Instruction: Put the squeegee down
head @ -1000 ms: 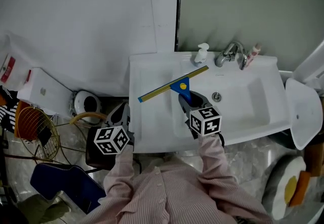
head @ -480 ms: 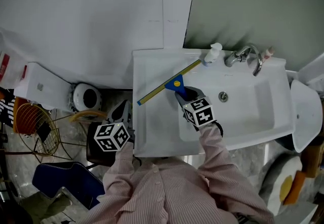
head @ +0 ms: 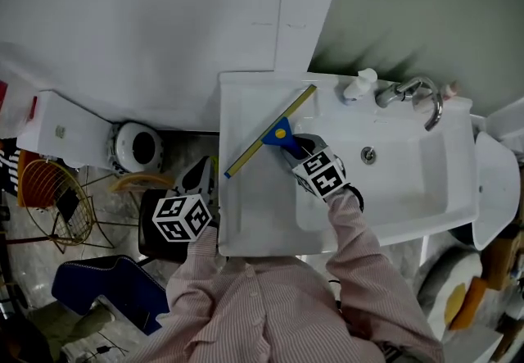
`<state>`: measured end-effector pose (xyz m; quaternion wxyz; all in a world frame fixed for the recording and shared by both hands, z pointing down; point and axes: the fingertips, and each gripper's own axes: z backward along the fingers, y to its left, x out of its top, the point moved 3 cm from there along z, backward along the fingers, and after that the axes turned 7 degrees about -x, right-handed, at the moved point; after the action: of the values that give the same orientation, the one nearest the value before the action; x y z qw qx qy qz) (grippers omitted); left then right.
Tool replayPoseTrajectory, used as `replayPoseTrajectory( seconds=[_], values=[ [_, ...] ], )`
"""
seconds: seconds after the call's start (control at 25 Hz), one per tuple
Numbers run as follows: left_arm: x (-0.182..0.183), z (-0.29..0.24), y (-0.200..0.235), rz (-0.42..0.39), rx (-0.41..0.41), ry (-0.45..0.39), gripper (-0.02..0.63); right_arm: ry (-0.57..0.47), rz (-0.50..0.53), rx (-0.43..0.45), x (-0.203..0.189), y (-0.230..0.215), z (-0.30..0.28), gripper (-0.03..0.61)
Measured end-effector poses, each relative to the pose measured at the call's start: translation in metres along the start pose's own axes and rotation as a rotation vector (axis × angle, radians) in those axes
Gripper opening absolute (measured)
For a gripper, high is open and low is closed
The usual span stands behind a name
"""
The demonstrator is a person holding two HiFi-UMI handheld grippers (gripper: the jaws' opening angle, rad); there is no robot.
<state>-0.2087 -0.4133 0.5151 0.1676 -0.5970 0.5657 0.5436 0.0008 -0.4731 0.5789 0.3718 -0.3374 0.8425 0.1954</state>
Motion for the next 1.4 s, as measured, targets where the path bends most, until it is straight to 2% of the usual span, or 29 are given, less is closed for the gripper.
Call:
replayPoseTrajectory(
  seconds=[0.48, 1.4],
  values=[
    [0.001, -0.009, 0.011, 0.012, 0.007, 0.015, -0.003, 0.041, -0.025, 0.021, -0.014, 0.007, -0.018, 0.132],
    [0.005, -0.008, 0.005, 0.012, 0.009, -0.002, -0.003, -0.007, 0.031, -0.019, -0.013, 0.009, -0.017, 0.155]
  ],
)
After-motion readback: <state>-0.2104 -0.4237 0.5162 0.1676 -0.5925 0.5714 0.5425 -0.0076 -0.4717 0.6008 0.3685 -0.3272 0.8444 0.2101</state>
